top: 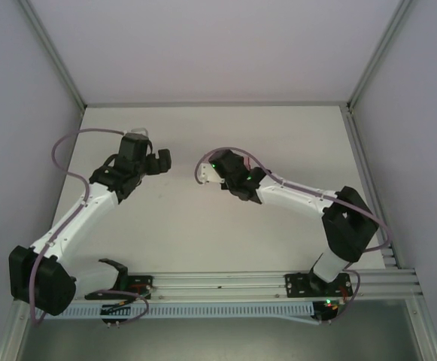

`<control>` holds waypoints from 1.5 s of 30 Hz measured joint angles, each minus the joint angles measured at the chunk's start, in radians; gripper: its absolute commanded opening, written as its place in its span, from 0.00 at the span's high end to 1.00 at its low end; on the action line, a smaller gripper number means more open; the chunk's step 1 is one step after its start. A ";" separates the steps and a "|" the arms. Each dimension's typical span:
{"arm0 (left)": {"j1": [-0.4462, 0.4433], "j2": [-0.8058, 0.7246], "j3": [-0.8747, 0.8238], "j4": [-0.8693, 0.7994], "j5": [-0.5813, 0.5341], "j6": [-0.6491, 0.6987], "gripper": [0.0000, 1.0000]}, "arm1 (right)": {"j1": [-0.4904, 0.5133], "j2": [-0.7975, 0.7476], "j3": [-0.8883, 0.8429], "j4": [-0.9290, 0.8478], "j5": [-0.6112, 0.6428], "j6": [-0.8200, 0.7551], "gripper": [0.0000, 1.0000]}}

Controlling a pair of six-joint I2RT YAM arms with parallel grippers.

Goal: Assemble paper box

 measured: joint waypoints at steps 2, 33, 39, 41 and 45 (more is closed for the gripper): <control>0.000 -0.004 -0.013 -0.001 0.000 -0.001 0.00 | 0.000 0.005 -0.034 0.059 0.026 -0.039 0.72; 0.000 -0.036 -0.051 0.015 0.000 -0.003 0.00 | -0.010 0.033 -0.182 0.058 -0.131 0.085 0.00; 0.001 -0.036 -0.051 0.014 0.000 -0.003 0.00 | -0.010 -0.071 -0.146 -0.101 -0.211 0.144 0.00; 0.001 -0.036 -0.051 0.014 0.001 0.000 0.00 | -0.010 -0.116 -0.134 -0.146 -0.245 0.164 0.00; 0.001 -0.053 -0.064 0.038 0.016 0.012 0.00 | -0.014 -0.210 -0.113 -0.192 -0.287 0.233 0.00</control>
